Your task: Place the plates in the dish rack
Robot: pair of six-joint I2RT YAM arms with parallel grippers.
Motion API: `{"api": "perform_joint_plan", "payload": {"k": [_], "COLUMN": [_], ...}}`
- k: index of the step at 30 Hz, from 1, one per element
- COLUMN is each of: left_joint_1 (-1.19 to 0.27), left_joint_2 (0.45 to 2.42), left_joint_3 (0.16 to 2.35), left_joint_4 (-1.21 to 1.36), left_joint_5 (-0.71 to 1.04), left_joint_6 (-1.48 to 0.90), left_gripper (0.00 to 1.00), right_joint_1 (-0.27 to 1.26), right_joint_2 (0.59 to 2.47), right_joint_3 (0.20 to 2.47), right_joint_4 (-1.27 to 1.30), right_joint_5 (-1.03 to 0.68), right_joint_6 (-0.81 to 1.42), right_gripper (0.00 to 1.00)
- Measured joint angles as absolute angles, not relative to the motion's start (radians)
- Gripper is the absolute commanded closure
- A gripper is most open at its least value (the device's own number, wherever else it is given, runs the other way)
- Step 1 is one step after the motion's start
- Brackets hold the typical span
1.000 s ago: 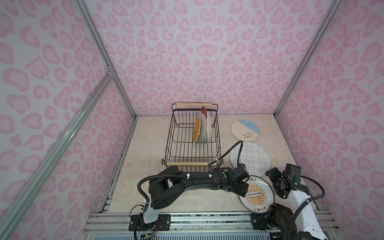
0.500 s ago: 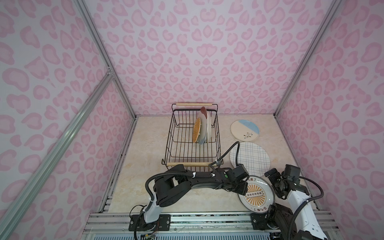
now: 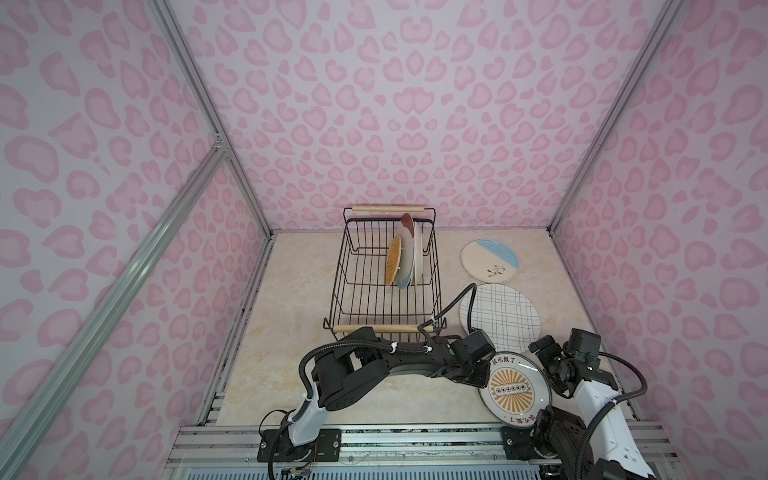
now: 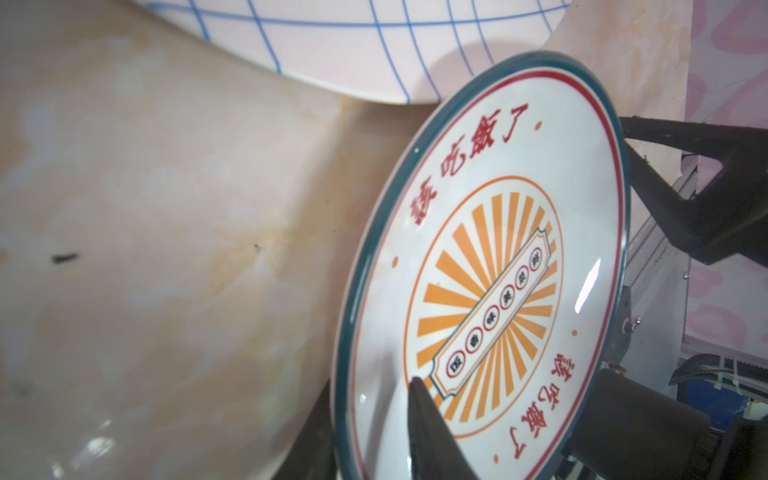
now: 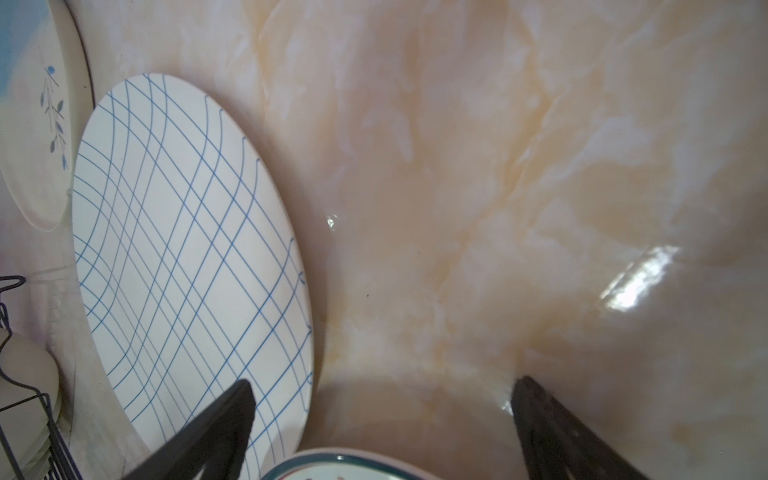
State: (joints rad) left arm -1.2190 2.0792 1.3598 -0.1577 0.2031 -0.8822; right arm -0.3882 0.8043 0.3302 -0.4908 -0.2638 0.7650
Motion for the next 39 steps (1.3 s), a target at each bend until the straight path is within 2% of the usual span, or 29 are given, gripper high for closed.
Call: {"api": "perform_joint_plan", "payload": {"k": [2,4,9,27,39], "left_joint_1": [-1.217,-1.21,-1.214,-1.224,-1.09], "left_joint_2": [2.078,2.074,2.043,1.913,1.801], "left_joint_3": [1.36,1.367,1.379,1.554,1.682], "left_joint_4": [-0.149,-0.11,-0.097,-0.352,-0.483], "left_joint_5": [0.207,0.213,0.189,-0.019,-0.121], "left_joint_6": [-0.907,-0.936,-0.943,-0.831,-0.757], "left_gripper": [0.93,0.97,0.97,0.96,0.96], "right_joint_1": [-0.388,-0.391,-0.388,-0.388,-0.379], "right_joint_2": [0.802,0.798,0.789,0.638,0.612], "right_joint_3": [0.33,0.33,0.339,0.504,0.624], "right_joint_4": [-0.49,-0.483,-0.469,-0.467,-0.36], "right_joint_5": [-0.263,-0.252,-0.258,-0.295,-0.34], "right_joint_6": [0.764,0.756,0.768,0.767,0.768], "right_gripper": [0.03,0.03,0.03,0.02,0.02]}}
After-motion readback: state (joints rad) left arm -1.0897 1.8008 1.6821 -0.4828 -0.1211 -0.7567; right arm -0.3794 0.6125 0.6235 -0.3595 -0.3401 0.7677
